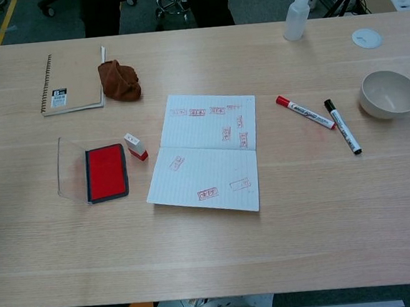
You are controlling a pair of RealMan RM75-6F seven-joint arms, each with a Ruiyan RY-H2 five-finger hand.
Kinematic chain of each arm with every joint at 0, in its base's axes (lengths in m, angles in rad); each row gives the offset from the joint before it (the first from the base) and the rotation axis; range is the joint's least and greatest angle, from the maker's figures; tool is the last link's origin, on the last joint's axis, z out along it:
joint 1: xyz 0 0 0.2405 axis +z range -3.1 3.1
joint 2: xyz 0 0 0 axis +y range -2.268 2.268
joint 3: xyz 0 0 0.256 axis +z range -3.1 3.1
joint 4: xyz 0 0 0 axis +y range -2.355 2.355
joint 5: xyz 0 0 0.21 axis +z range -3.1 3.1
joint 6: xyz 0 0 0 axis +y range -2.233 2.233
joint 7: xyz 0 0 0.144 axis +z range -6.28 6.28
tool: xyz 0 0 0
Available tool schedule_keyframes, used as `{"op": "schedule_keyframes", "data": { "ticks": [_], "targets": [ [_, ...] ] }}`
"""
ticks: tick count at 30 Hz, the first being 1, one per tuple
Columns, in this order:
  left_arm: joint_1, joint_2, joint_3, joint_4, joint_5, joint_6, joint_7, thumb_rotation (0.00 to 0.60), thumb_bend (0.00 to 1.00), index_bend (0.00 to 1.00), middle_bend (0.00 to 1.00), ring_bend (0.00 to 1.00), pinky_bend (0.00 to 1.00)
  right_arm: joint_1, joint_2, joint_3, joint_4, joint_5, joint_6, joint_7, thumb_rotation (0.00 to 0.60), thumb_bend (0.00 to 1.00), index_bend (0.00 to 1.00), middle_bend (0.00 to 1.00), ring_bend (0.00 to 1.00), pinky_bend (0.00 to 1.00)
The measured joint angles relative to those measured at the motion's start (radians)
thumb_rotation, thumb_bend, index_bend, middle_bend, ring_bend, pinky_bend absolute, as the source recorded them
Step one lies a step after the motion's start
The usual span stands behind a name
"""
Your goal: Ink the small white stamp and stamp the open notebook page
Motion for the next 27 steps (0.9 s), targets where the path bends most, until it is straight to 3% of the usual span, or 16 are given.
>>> {"op": "schedule_keyframes", "data": {
  "ticks": [5, 12, 16, 20, 27],
  "targets": [
    [-0.071, -0.009, -0.004, -0.009, 0.045, -0.066, -0.008, 0.6, 0.21, 0.19, 0.49, 0.54, 0.71, 0.015, 0.006, 0.008, -0.002, -0.005, -0.008, 0.002, 0.6, 0.15, 0.21, 0.36, 0.25, 0.39],
    [-0.179, -0.03, -0.023, -0.013, 0.058, -0.185, -0.027, 0.6, 0.21, 0.2, 0.78, 0.85, 0.99, 0.036, 0.009, 0.009, -0.005, -0.009, -0.034, -0.006, 0.6, 0.15, 0.21, 0.36, 0.25, 0.4],
    [-0.248, -0.034, -0.029, -0.011, 0.062, -0.273, -0.036, 0.6, 0.21, 0.22, 0.89, 0.94, 1.0, 0.042, 0.01, 0.008, -0.008, -0.009, -0.042, -0.015, 0.6, 0.15, 0.21, 0.36, 0.25, 0.39],
    [-0.311, -0.044, -0.033, -0.005, 0.061, -0.347, -0.045, 0.6, 0.21, 0.3, 0.99, 1.0, 1.0, 0.046, 0.014, 0.006, -0.012, -0.008, -0.044, -0.019, 0.6, 0.15, 0.21, 0.36, 0.25, 0.39],
    [-0.395, -0.063, -0.031, 0.009, 0.023, -0.478, -0.068, 0.6, 0.21, 0.37, 1.0, 1.0, 1.0, 0.05, 0.014, 0.001, -0.013, -0.011, -0.049, -0.021, 0.6, 0.15, 0.21, 0.36, 0.26, 0.39]
  ]
}}
